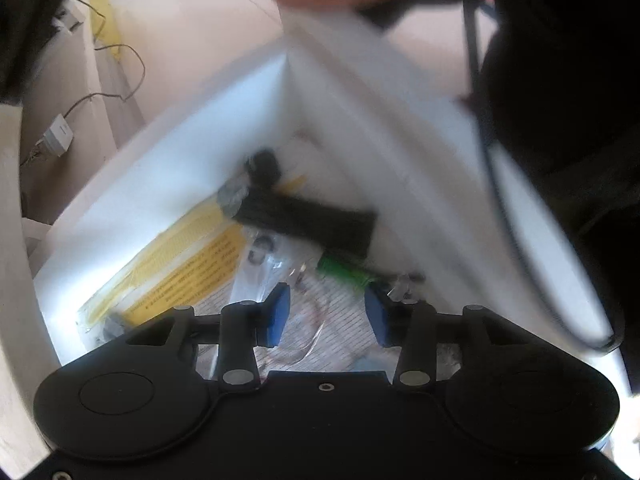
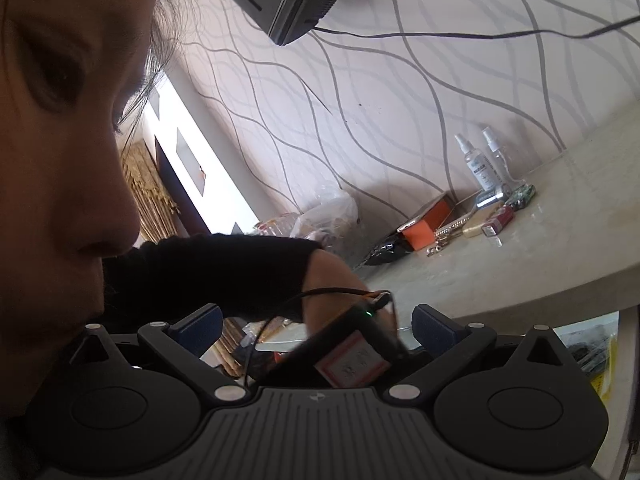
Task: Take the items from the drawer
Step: 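Close the left gripper on a single green AA battery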
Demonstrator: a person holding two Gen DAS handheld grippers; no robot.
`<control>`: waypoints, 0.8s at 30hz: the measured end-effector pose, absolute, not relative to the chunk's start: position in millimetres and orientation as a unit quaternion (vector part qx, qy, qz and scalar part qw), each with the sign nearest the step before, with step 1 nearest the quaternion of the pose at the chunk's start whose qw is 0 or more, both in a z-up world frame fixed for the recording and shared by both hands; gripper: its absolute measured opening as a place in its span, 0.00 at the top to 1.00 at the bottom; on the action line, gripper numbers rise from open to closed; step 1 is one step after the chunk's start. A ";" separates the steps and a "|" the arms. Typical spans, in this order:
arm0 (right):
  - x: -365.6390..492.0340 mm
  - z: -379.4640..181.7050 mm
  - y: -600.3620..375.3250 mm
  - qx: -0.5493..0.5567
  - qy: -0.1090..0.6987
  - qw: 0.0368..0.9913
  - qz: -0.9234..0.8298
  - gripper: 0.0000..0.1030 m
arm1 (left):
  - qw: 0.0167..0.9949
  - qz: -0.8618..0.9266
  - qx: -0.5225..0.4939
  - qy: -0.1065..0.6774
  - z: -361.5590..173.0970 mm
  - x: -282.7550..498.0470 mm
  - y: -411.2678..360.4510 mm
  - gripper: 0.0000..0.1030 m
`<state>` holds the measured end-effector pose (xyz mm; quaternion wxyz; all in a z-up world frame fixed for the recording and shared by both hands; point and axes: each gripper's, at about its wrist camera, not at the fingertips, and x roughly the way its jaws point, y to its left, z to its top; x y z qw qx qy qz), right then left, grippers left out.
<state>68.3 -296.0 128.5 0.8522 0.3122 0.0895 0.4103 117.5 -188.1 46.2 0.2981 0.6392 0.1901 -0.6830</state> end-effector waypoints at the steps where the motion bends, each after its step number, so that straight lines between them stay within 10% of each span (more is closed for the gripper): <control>1: 69.3 128.0 -296.8 0.316 0.090 0.850 0.411 0.00 | 0.284 -0.681 0.648 0.187 42.4 116.1 -187.4 0.61; 24: 72.2 125.1 -303.0 0.342 0.093 0.844 0.403 0.00 | 0.185 -0.734 0.645 0.103 63.6 110.5 -175.5 0.61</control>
